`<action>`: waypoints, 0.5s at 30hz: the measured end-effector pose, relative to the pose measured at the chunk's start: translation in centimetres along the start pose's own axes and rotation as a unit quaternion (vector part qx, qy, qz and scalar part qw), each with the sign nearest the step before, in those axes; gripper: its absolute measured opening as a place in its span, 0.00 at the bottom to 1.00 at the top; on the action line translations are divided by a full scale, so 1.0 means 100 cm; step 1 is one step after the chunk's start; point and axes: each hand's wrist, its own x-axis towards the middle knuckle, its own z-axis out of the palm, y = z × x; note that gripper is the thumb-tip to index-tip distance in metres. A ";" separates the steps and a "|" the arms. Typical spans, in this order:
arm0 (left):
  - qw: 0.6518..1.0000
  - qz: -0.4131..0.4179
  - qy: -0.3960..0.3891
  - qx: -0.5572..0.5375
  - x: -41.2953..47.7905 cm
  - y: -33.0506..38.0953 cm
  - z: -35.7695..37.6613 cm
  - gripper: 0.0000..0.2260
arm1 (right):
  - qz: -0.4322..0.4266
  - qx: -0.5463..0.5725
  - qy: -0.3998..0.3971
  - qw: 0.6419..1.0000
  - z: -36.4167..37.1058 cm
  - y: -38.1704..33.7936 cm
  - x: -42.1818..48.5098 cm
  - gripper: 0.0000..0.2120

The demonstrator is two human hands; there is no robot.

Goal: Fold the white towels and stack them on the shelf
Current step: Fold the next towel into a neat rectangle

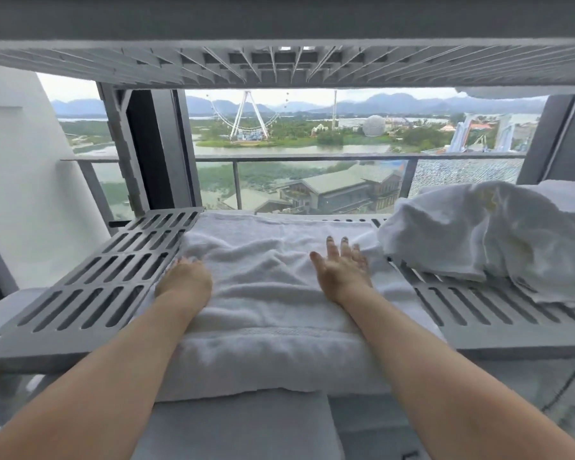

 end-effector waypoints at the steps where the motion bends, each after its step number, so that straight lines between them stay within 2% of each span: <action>1: 1.000 0.010 0.004 -0.009 -0.002 -0.003 0.001 0.22 | -0.001 -0.010 -0.013 1.000 -0.003 0.002 -0.010 0.33; 3: 0.999 0.020 0.007 -0.030 -0.006 -0.009 -0.002 0.21 | -0.001 -0.032 -0.027 0.999 -0.008 0.003 -0.031 0.33; 7: 1.000 0.019 -0.016 -0.008 -0.018 -0.015 -0.009 0.22 | 0.064 0.021 0.033 0.997 -0.010 0.002 -0.069 0.37; 11: 0.999 -0.031 -0.032 -0.012 -0.032 -0.011 -0.027 0.25 | 0.074 -0.062 -0.015 0.995 -0.007 -0.002 -0.087 0.32; 13: 0.998 0.039 -0.014 -0.040 -0.043 0.001 -0.032 0.25 | 0.083 -0.048 -0.043 0.995 -0.012 -0.001 -0.091 0.30; 15: 0.982 0.179 -0.021 -0.048 -0.063 0.016 -0.033 0.24 | 0.078 -0.043 -0.061 0.994 -0.019 0.000 -0.094 0.31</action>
